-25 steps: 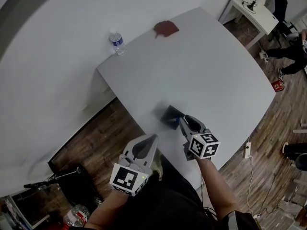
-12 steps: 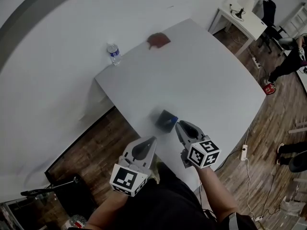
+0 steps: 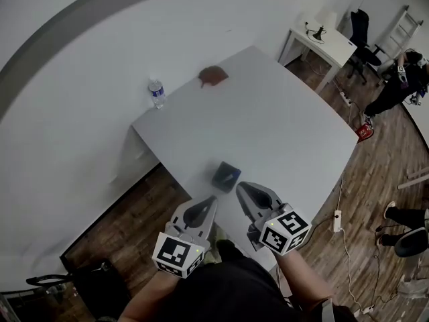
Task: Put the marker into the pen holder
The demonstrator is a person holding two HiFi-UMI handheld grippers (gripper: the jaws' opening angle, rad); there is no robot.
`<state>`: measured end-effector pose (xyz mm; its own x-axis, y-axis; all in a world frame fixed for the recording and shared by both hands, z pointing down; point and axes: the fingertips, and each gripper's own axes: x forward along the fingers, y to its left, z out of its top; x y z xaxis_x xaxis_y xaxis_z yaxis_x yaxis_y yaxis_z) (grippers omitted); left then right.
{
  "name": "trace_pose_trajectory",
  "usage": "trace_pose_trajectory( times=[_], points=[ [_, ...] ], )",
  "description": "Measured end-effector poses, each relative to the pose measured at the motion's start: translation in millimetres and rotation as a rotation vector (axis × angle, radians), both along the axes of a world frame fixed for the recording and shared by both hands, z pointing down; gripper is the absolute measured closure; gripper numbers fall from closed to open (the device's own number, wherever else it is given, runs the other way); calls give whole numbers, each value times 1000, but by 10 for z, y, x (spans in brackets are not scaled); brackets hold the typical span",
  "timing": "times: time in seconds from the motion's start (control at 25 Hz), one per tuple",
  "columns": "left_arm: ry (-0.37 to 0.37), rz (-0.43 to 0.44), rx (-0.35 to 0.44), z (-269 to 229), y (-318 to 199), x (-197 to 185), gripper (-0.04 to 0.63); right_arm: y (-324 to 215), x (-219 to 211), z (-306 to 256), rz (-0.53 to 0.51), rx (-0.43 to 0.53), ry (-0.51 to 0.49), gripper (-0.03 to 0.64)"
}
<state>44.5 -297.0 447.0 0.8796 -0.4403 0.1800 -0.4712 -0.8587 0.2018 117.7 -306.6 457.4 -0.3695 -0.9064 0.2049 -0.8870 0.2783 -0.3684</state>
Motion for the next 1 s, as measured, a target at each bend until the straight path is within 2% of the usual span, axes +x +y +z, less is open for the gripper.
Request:
trace_pose_trajectory(
  times=[0.28, 0.56, 1.0],
  points=[
    [38, 15, 43, -277, 97, -63, 589, 188, -150, -378, -22, 72, 3, 591],
    [66, 22, 70, -453, 150, -149, 589, 306, -248, -657, -17, 147, 67, 601],
    [93, 7, 76, -500, 181, -262, 589, 387, -283, -717, 4, 153, 96, 601]
  ],
)
